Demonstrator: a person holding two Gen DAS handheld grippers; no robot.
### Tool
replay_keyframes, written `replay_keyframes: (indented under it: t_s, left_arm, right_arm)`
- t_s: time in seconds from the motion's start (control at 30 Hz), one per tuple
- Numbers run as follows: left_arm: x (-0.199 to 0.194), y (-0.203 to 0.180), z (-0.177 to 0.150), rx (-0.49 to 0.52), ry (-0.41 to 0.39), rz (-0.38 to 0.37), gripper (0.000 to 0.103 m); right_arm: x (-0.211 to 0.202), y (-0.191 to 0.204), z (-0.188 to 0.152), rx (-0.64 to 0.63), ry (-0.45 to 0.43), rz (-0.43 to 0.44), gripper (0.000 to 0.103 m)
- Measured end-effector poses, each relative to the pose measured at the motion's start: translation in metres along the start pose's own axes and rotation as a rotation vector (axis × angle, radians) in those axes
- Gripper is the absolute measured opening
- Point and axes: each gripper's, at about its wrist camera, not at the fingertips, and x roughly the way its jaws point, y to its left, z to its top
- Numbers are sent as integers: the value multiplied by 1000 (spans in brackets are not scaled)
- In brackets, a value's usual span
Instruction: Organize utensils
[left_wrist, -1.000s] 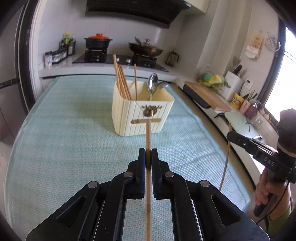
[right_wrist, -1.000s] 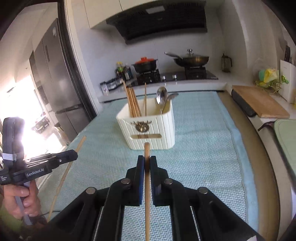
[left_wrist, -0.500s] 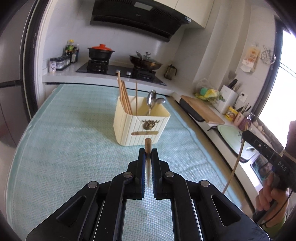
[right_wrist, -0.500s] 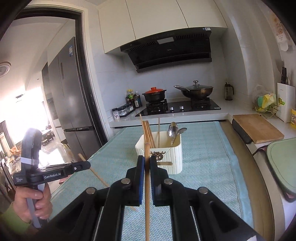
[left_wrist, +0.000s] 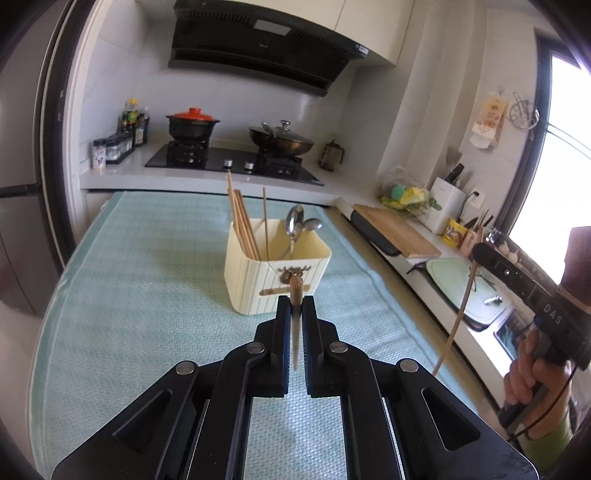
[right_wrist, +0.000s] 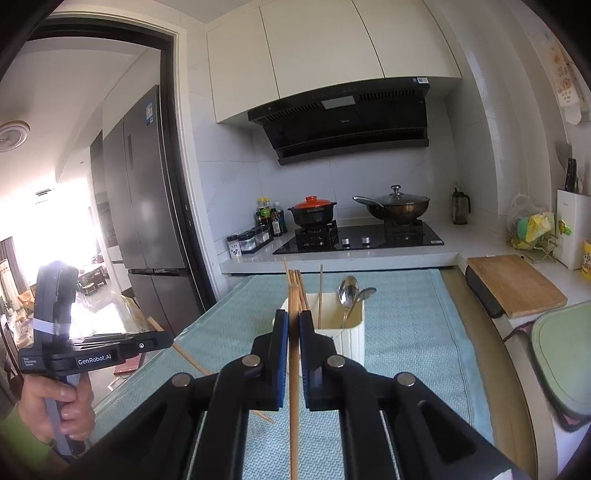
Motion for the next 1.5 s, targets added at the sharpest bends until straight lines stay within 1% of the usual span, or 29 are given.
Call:
replay_keyframes:
  t_s: [0.1, 0.23, 0.37, 0.47, 0.6, 0.73, 0.83, 0.93, 1.03, 1.1, 1.13, 1.17, 1.2, 1.23, 1.27, 1.3, 1.33, 1.37, 1.4, 1.43, 1.47, 1.5]
  left_arm:
    - [-4, 0, 23, 7, -11, -13, 4]
    - [-10, 0, 61, 20, -40, -22, 4]
    - [-7, -1, 101, 43, -67, -11, 4]
    - [8, -1, 127, 62, -66, 5, 4]
    - [42, 2, 151, 88, -22, 38, 4]
    - [90, 12, 158, 108, 75, 58, 4]
    - [126, 22, 155, 106, 160, 69, 4]
    - [154, 28, 151, 111, 226, 83, 4]
    - [176, 32, 148, 117, 270, 92, 5]
    - [187, 35, 148, 109, 286, 100, 5]
    - [191, 37, 147, 104, 287, 102, 7]
    - [194, 38, 147, 102, 284, 102, 11]
    - [194, 39, 146, 102, 277, 107, 27]
    - [194, 40, 147, 101, 263, 118, 49]
    - [189, 42, 146, 98, 239, 128, 58]
    - [182, 42, 145, 99, 210, 134, 66]
    - [174, 42, 144, 105, 184, 138, 68]
    - [165, 41, 142, 113, 159, 142, 69]
    - [155, 40, 139, 119, 130, 153, 76]
    - [144, 37, 136, 124, 96, 172, 87]
    - [133, 34, 131, 132, 57, 194, 91]
    - [122, 29, 127, 142, 15, 217, 99]
  right_arm:
    - [7, 5, 17, -40, -44, 9, 6]
    - [24, 6, 42, -58, -95, 31, 6]
    - [53, 1, 71, -49, -137, 42, 6]
    - [80, 0, 92, -47, -168, 38, 6]
    - [123, -2, 115, -47, -196, 30, 6]
    - [168, -7, 123, -54, -193, 17, 6]
    - [205, -18, 117, -43, -142, 4, 6]
    - [241, -32, 100, -14, -42, 4, 6]
    - [271, -44, 77, 10, 63, 6, 6]
    - [290, -52, 62, 29, 133, 11, 7]
    - [299, -57, 55, 39, 172, 17, 8]
    - [307, -61, 50, 49, 210, 18, 11]
    - [313, -65, 48, 57, 234, 14, 16]
    - [313, -69, 47, 67, 238, 11, 27]
    - [309, -73, 49, 79, 225, 11, 38]
    - [301, -75, 53, 87, 203, 8, 44]
    - [291, -76, 57, 90, 176, 3, 53]
    - [279, -75, 63, 85, 147, -3, 57]
    - [265, -74, 68, 73, 120, -11, 59]
    - [254, -69, 73, 56, 102, -21, 61]
    - [243, -66, 78, 39, 88, -32, 63]
    - [230, -62, 80, 22, 77, -42, 64]
